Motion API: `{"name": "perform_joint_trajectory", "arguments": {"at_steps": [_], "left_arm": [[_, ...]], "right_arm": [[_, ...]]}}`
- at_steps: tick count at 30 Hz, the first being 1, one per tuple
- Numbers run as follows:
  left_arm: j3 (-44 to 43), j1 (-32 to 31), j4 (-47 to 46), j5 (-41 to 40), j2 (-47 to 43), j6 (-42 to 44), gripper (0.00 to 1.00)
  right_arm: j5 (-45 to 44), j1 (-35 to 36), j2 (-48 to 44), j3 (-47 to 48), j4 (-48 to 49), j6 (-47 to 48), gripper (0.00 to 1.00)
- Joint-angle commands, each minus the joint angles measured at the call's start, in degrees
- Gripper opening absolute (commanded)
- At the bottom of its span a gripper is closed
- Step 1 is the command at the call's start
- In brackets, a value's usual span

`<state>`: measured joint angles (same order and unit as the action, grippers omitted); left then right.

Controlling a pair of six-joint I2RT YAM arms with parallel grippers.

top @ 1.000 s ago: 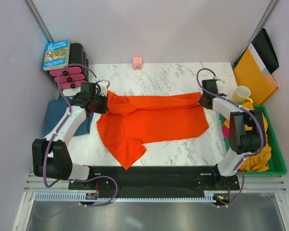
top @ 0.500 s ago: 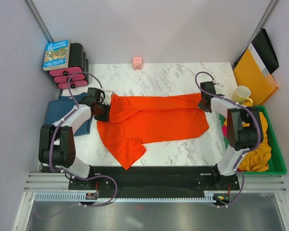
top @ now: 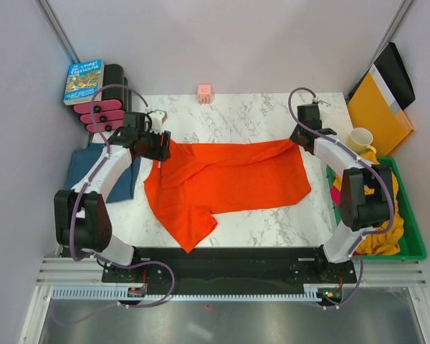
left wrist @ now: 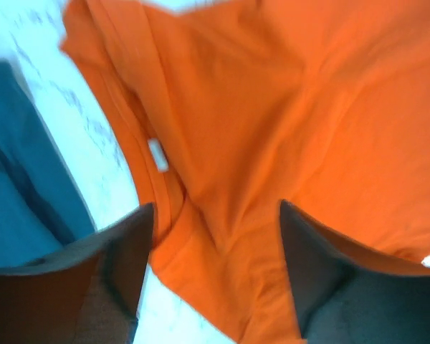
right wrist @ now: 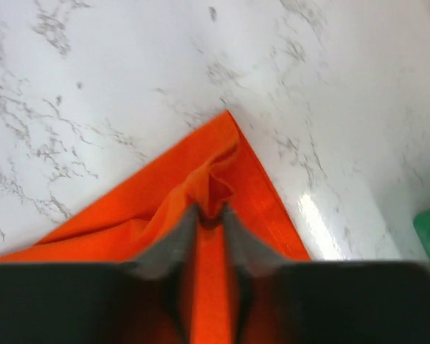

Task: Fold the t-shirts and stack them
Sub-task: Fold the flattened tshirt in 1/3 of the way

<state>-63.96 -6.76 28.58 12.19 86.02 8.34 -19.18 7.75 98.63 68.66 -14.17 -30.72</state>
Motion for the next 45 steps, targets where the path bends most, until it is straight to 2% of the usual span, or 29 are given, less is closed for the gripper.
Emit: {"name": "perform_joint_trajectory", "arguments": {"at_steps": [1, 2, 3, 4, 7, 12, 14, 15, 16, 19, 21, 22, 25, 29, 31, 32, 33, 36, 39, 45], "left_arm": [[-8.53, 0.09, -2.92, 3.63, 9.49, -1.83, 0.51], [-11.85, 0.0, -2.04, 3.9, 14.39, -2.01, 0.41], [-13.45, -0.26, -1.6, 3.9, 16.79, -2.27, 0.3], [-14.86, -0.35, -1.25, 3.99, 18.64, -2.27, 0.27], [-17.68, -0.62, -0.89, 3.02, 22.17, -2.45, 0.25], [-17.16, -0.79, -1.07, 3.99, 21.12, -1.92, 0.26], [-16.46, -0.88, -1.07, 4.07, 21.03, -1.49, 0.26], [-16.19, -0.97, -1.07, 4.07, 20.68, -1.31, 0.26], [-15.58, -0.97, -0.98, 4.07, 20.59, -1.39, 0.26], [-14.09, -1.06, -1.07, 4.08, 20.59, -1.31, 0.27], [-13.38, -1.23, -1.07, 4.07, 20.59, -1.22, 0.29], [-12.68, -1.32, -1.07, 3.9, 20.59, -1.22, 0.3], [-11.54, -1.41, -1.24, 3.72, 19.98, -1.13, 0.33], [-12.15, -1.41, -2.12, 3.55, 18.75, -0.87, 0.34], [-14.16, -1.41, -2.82, 3.72, 19.62, -1.65, 0.34], [-15.39, -1.41, -2.83, 3.72, 20.41, -2.09, 0.34], [-18.19, -1.41, -2.65, 3.72, 21.64, -2.62, 0.34], [-23.99, -1.5, -1.43, 3.98, 26.64, -4.47, 0.32], [-28.05, -1.85, 0.6, 3.99, 31.13, -5.0, 0.29], [-32.01, -2.29, 4.64, 0.74, 36.67, -4.04, 0.28]], "right_arm": [[1.95, 0.51, 6.19, 6.82, -2.68, -0.83, 0.07], [2.39, 0.51, 7.7, 8.14, -3.74, -0.83, 0.0], [2.31, 0.51, 8.68, 9.37, -4.36, -1.01, 0.0], [2.3, 0.69, 9.21, 9.38, -4.54, -1.44, 0.01], [1.17, 0.86, 7.03, 6.93, -3.15, -1.89, 0.04], [-2.09, 0.69, 1.23, 1.57, -3.05, -1.89, 0.0], [-1.92, 0.69, -0.1, -0.8, -3.23, -1.97, 0.05], [-1.74, 0.6, -1.15, -1.68, -3.32, -2.15, 0.09], [-1.74, 0.69, -1.59, -2.39, -3.58, -2.41, 0.23], [-2.53, 0.69, -3.62, -5.38, -4.02, -3.38, 0.55], [-3.66, 0.6, -5.02, -7.05, -4.8, -4.08, 0.64], [-4.37, 0.69, -5.46, -7.31, -5.77, -4.52, 0.75], [-4.73, 0.69, -7.3, -8.37, -7.27, -4.44, 0.78], [-1.84, 0.69, -9.34, -6.71, -2.46, -2.42, 0.74], [1.14, 0.78, -7.06, -2.25, -1.39, -2.41, 0.56], [2.21, 0.6, -3.13, -0.3, -1.47, -2.41, 0.47], [3.43, 0.69, -0.92, 1.8, -1.73, -2.94, 0.29], [7.4, 1.04, 7.35, 8.84, -2.43, -4.08, 0.12], [9.07, 1.57, 13.42, 13.33, -2.88, -4.79, 0.0], [11.09, 1.74, 21.51, 19.48, -5.59, -4.96, 0.0]]}}
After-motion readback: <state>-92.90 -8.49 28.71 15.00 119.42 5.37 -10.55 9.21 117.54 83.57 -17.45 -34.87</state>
